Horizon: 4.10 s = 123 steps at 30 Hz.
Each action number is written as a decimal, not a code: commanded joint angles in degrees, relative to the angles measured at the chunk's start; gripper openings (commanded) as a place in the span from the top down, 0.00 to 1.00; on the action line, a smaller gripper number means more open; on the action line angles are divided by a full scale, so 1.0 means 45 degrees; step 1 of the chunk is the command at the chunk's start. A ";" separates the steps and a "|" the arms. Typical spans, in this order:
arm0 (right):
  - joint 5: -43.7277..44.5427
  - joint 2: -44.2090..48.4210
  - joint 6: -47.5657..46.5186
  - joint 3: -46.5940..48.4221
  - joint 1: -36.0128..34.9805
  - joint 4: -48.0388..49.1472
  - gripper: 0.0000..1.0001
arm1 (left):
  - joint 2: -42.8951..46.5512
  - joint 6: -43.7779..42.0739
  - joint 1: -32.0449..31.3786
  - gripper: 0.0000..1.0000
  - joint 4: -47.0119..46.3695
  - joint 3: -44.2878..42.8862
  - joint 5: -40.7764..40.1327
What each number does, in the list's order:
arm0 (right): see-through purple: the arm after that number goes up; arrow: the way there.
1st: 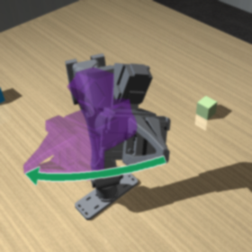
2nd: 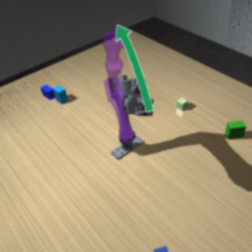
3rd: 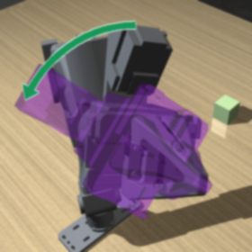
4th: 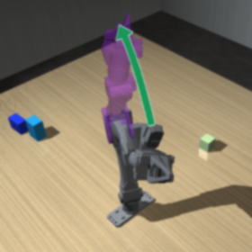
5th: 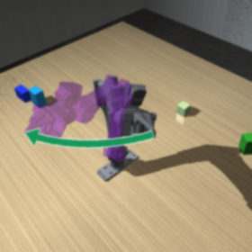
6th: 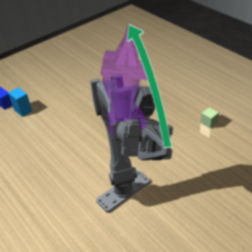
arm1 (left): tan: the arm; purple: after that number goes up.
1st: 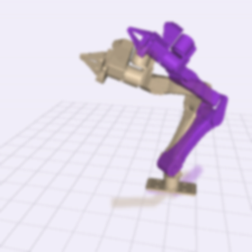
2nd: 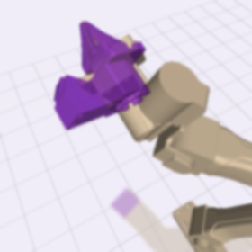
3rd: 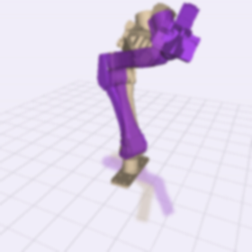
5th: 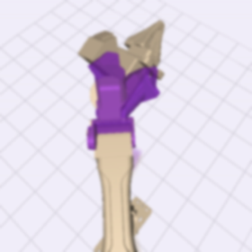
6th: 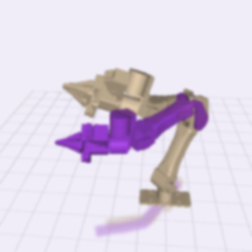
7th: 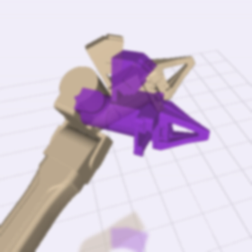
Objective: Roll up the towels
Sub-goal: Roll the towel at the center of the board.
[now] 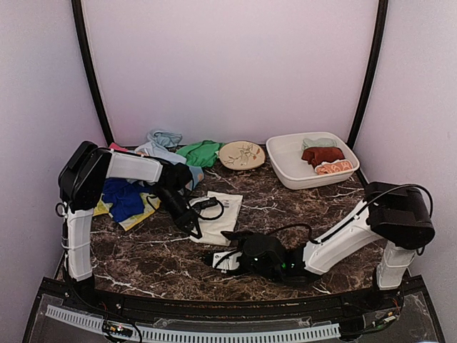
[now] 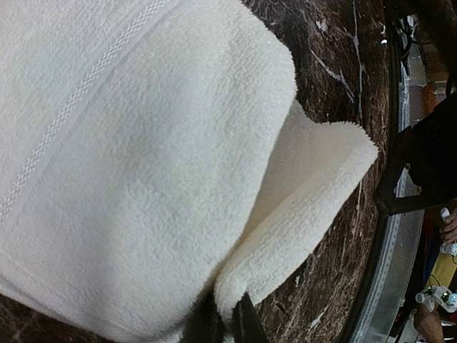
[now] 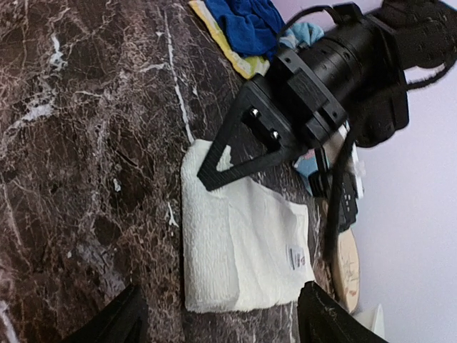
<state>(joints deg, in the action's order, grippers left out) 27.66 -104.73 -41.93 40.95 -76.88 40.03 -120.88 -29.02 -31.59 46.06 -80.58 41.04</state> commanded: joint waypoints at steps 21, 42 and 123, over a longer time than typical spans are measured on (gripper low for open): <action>-0.2893 -0.2745 0.0688 0.2649 0.2173 -0.1741 0.55 | -0.1165 0.0139 0.0031 0.88 0.0993 -0.1048 -0.1051; -0.9395 -0.2733 0.8578 0.4421 0.4224 -0.6899 1.00 | 0.5016 -0.2673 0.2168 0.69 -0.2294 0.4134 -0.1223; -0.2664 -0.1917 0.0080 0.2867 0.1163 -0.1413 0.41 | -0.0097 -0.4271 -0.0462 1.00 0.1826 -0.0183 -0.0409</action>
<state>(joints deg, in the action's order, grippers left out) 17.30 -110.76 -36.58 50.41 -73.82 29.95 -119.52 -47.55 -33.89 50.00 -80.60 40.51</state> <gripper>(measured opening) 0.591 0.048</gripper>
